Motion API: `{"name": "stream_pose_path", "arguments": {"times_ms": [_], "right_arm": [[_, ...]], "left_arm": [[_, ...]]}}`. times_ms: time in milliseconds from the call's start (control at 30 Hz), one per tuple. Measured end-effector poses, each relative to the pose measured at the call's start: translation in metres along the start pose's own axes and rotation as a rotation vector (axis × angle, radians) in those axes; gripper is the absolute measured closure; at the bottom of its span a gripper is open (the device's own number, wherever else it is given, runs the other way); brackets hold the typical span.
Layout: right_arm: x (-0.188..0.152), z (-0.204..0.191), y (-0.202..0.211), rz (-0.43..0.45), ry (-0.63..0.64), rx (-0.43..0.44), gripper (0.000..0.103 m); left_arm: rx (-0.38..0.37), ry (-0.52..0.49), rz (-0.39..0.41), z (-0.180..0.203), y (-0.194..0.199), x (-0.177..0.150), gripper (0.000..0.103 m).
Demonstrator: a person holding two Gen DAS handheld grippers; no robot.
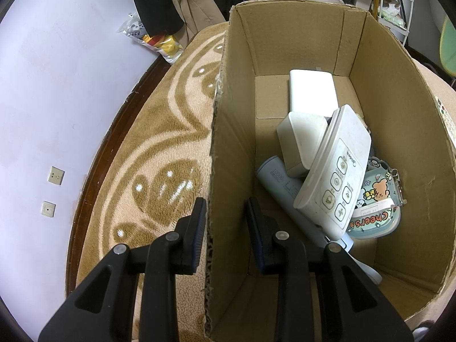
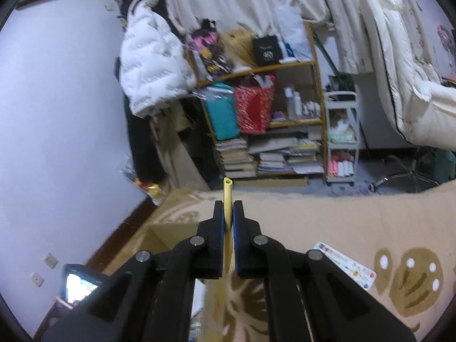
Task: Organize rigid objects
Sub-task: 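Lift the yellow board into the box and open the right tool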
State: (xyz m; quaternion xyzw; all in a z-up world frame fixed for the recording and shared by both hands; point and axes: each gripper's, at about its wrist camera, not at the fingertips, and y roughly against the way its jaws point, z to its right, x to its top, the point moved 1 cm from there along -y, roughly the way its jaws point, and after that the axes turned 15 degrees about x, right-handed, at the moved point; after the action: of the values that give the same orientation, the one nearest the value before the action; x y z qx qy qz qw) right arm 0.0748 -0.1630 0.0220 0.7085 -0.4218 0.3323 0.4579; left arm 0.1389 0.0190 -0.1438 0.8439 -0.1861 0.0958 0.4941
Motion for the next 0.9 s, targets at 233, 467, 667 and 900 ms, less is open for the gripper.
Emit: {"name": "stream_pose_path", "arguments": {"times_ms": [233,467,667,900], "right_arm": [[-0.006,-0.021,-0.009,-0.026,0.009,0.087,0.096],[-0.031,-0.016,-0.039,-0.139,-0.025,0.103,0.096],[-0.05,-0.007,-0.055,-0.213,-0.048,0.094,0.096],[-0.057,-0.005,-0.06,-0.233,-0.059,0.109,0.095]], "left_arm": [[0.001,0.0,0.0,0.0,0.0,0.0,0.075],[-0.001,0.001,0.0,0.0,0.0,0.0,0.075],[-0.002,0.001,-0.001,0.0,0.0,0.0,0.075],[-0.002,0.001,-0.001,0.0,0.0,0.0,0.075]]}}
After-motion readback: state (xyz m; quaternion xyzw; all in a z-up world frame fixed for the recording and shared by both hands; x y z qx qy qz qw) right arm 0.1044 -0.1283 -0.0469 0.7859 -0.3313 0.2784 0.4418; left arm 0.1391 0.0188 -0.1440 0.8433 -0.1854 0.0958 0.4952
